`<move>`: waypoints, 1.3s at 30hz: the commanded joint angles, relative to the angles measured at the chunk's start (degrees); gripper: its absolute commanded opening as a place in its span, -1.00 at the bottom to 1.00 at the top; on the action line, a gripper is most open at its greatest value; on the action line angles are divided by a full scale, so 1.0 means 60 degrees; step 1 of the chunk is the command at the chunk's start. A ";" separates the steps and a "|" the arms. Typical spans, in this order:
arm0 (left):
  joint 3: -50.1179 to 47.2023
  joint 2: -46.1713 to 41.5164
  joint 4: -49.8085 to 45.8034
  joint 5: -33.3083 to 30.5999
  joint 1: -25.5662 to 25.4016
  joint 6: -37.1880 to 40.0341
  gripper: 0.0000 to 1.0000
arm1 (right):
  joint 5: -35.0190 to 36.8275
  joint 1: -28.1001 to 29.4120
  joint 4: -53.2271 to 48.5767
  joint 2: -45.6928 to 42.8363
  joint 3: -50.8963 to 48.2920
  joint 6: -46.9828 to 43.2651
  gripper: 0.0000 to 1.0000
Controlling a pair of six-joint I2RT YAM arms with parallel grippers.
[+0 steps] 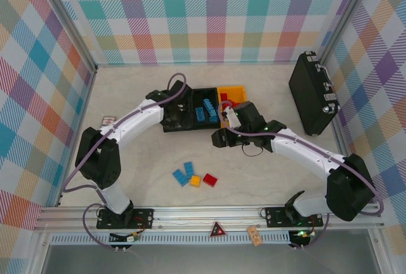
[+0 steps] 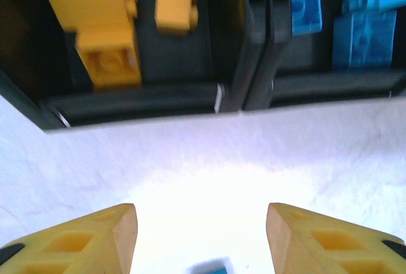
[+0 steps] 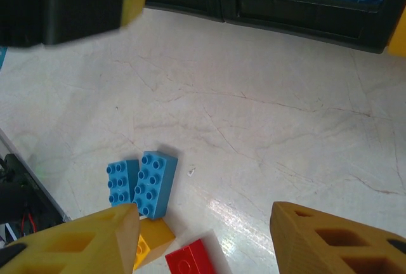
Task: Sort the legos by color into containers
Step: Pick up the lego from the middle-left of the table.
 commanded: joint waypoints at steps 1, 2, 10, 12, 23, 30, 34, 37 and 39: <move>-0.0745 -0.0472 0.0078 0.0733 -0.0383 -0.0811 0.12 | -0.0346 -0.0034 -0.0230 -0.0421 -0.0230 -0.0493 0.14; -0.0985 -0.0505 0.0154 0.0873 -0.0482 -0.0990 0.13 | -0.0398 -0.0043 -0.0195 -0.0490 -0.0312 -0.0512 0.14; -0.2141 -0.0469 0.0275 0.1336 -0.0989 -0.1728 0.21 | -0.0414 -0.0018 -0.0145 -0.0737 -0.0839 -0.0394 0.14; -0.2333 -0.0381 0.0342 0.1488 -0.1127 -0.1898 0.22 | -0.0396 -0.0019 -0.0035 -0.0807 -0.0942 -0.0329 0.14; -0.2712 0.0268 0.0515 0.1415 -0.1733 -0.2371 0.27 | -0.0436 -0.0019 0.0231 -0.0706 -0.1062 -0.0176 0.14; -0.2830 0.0689 0.0675 0.1519 -0.1879 -0.2442 0.23 | -0.0363 -0.0019 0.0278 -0.0717 -0.1085 -0.0156 0.14; -0.2766 0.0768 0.0787 0.1378 -0.1905 -0.2484 0.01 | -0.0386 -0.0019 0.0414 -0.0699 -0.1156 -0.0028 0.14; -0.2549 0.0808 0.0715 0.1162 -0.1897 -0.2486 -0.14 | -0.0436 -0.0018 0.0530 -0.0725 -0.1235 0.0068 0.14; -0.2343 0.0877 0.0636 0.0988 -0.1909 -0.2444 -0.30 | -0.0400 -0.0019 0.0542 -0.0764 -0.1244 0.0096 0.14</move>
